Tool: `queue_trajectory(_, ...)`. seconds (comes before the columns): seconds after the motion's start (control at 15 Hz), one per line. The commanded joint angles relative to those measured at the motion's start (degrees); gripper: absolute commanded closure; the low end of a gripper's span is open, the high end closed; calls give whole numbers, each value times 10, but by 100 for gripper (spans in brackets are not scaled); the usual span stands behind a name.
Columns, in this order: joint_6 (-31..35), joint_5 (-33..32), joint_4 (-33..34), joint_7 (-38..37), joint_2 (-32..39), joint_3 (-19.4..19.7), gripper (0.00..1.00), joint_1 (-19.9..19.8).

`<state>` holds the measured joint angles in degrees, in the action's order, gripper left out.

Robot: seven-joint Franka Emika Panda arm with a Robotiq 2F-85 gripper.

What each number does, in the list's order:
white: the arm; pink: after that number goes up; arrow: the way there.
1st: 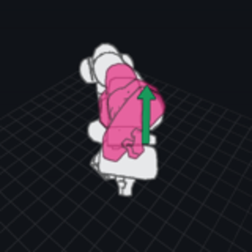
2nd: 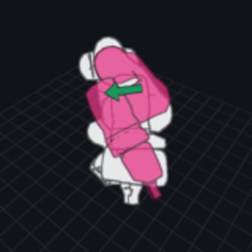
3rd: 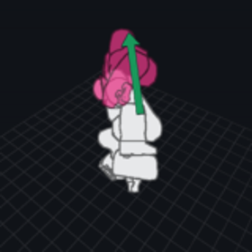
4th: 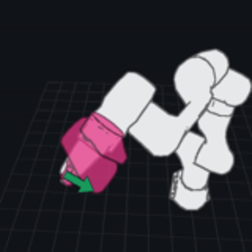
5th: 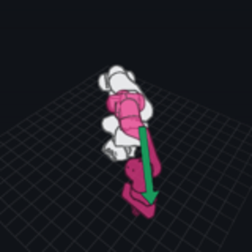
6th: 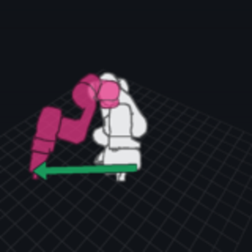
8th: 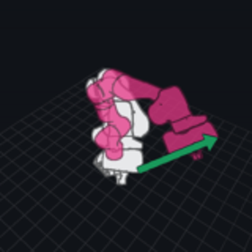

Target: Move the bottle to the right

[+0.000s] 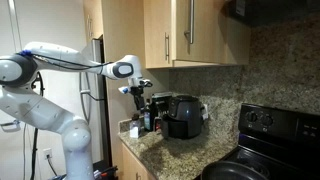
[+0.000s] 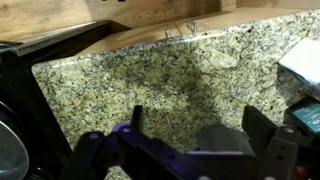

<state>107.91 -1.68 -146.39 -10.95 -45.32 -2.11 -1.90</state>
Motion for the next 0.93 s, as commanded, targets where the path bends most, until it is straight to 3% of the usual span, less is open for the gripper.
queue_trajectory(0.0,-2,2,2,2,0,-3,0,-4)
queue_trajectory(0.4,-4,3,11,-2,21,-11,0,0)
queue_trajectory(0.73,31,27,100,-30,155,-104,0,68)
queue_trajectory(0.87,32,23,160,-90,212,-143,0,76)
